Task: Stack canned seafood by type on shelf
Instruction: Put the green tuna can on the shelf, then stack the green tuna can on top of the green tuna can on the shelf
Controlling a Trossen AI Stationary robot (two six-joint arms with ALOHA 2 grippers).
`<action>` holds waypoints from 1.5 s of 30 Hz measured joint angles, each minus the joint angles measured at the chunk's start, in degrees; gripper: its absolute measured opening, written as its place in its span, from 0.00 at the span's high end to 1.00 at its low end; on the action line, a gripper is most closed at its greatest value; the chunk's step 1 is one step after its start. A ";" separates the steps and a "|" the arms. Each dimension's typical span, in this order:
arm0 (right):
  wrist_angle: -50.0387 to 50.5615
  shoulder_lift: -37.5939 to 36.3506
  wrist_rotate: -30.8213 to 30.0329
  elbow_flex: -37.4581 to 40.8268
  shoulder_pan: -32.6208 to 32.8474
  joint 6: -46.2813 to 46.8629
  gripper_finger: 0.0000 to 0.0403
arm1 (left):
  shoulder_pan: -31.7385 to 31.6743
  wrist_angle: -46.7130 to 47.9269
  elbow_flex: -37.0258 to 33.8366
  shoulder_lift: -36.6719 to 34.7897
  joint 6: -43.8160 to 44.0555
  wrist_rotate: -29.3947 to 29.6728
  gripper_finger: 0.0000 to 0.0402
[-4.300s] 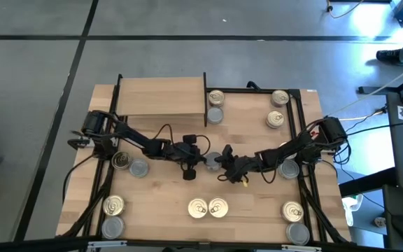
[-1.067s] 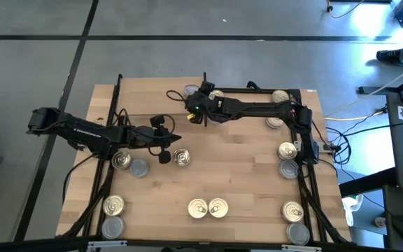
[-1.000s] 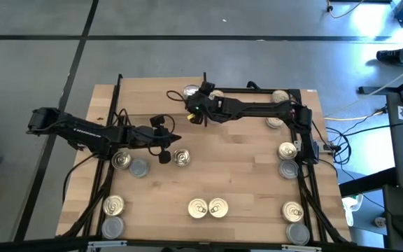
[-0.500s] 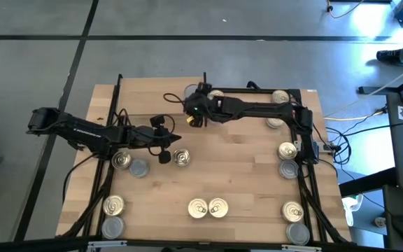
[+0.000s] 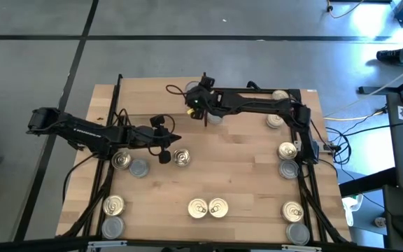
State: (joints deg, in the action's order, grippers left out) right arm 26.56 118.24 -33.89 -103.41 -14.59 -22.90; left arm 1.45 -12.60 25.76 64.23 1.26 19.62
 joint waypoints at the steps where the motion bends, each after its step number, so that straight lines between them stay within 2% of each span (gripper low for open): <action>1: 0.05 0.00 0.00 0.00 -0.40 0.00 0.32 | 0.00 0.00 0.00 0.00 0.02 0.00 1.00; 10: -0.79 0.00 0.95 0.00 -2.75 0.25 0.32 | 0.00 0.00 0.00 0.00 0.02 0.00 1.00; 16: -0.03 -0.65 2.53 0.02 -1.85 0.38 0.32 | 0.00 0.00 0.00 0.00 0.02 0.00 1.00; 21: 7.17 -6.52 4.69 -0.06 4.25 1.56 0.32 | 0.00 0.00 0.00 0.00 0.02 0.00 1.00; 28: 21.14 -14.07 10.27 -0.08 14.04 10.33 0.32 | 0.64 0.00 0.00 0.00 0.15 -0.28 1.00; 32: 28.37 -15.34 14.05 -0.09 19.24 16.12 0.32 | 2.62 -0.33 0.00 0.00 0.14 -0.48 1.00; 35: 31.81 -15.37 14.48 0.48 23.21 19.07 0.32 | 4.15 -1.20 0.00 0.00 0.11 -0.50 1.00; 39: 28.27 -16.74 14.01 7.78 27.86 19.93 0.32 | 5.71 -3.56 0.02 0.00 -0.20 -0.52 1.00; 45: 15.03 -23.72 11.79 24.62 30.84 22.66 0.32 | 6.54 -3.41 0.09 0.00 0.18 -0.57 1.00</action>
State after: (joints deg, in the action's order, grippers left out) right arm 41.59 94.51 -22.09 -78.79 16.25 -0.25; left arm 7.99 -16.01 25.85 64.23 1.43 19.05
